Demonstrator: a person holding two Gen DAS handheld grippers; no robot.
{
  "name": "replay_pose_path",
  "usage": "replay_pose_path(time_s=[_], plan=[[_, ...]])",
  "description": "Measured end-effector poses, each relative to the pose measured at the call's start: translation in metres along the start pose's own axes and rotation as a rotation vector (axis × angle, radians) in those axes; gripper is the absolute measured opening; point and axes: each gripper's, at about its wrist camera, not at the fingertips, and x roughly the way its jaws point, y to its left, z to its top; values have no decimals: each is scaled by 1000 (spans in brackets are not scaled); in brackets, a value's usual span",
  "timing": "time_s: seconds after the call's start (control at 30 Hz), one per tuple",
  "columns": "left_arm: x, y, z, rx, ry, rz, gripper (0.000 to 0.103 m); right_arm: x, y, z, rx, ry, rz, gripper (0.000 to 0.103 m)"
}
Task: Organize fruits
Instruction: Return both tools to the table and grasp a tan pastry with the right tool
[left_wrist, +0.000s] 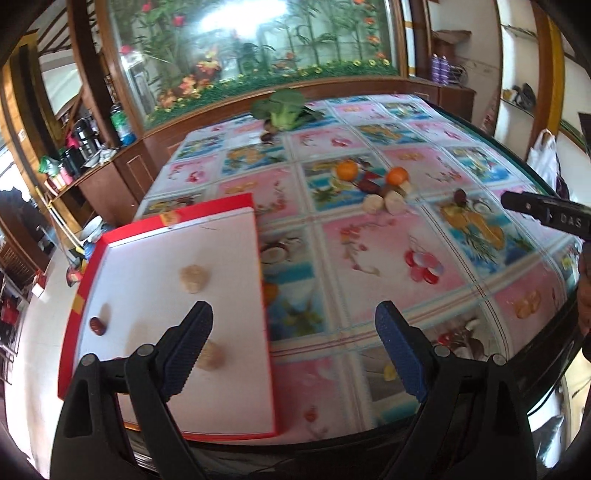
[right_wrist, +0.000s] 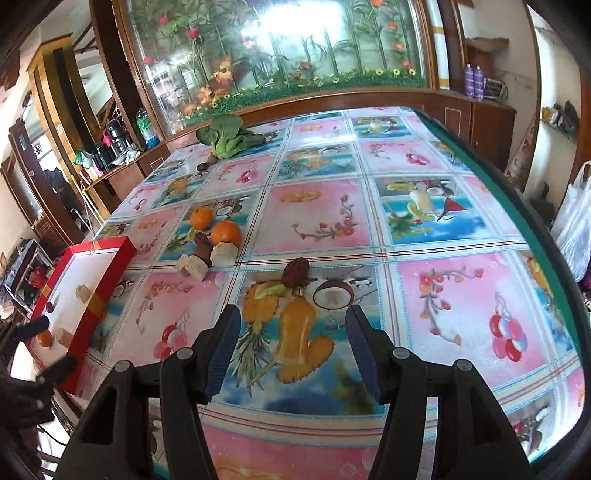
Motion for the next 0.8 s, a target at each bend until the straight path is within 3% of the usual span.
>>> replay_pose_path(time_s=[0.3, 0.47, 0.63, 0.73, 0.8], plan=[[17, -26, -2, 39, 51, -30, 90, 13, 8, 1, -51, 11, 5, 59], [27, -29, 0, 48, 67, -33, 90, 26, 16, 20, -28, 31, 100, 59], [37, -31, 10, 60, 69, -25, 90, 66, 36, 41, -60, 112, 115, 58], [42, -30, 18, 57, 64, -17, 90, 90, 41, 46, -57, 162, 111, 44], [47, -29, 24, 54, 69, -10, 90, 97, 41, 46, -43, 181, 132, 42]])
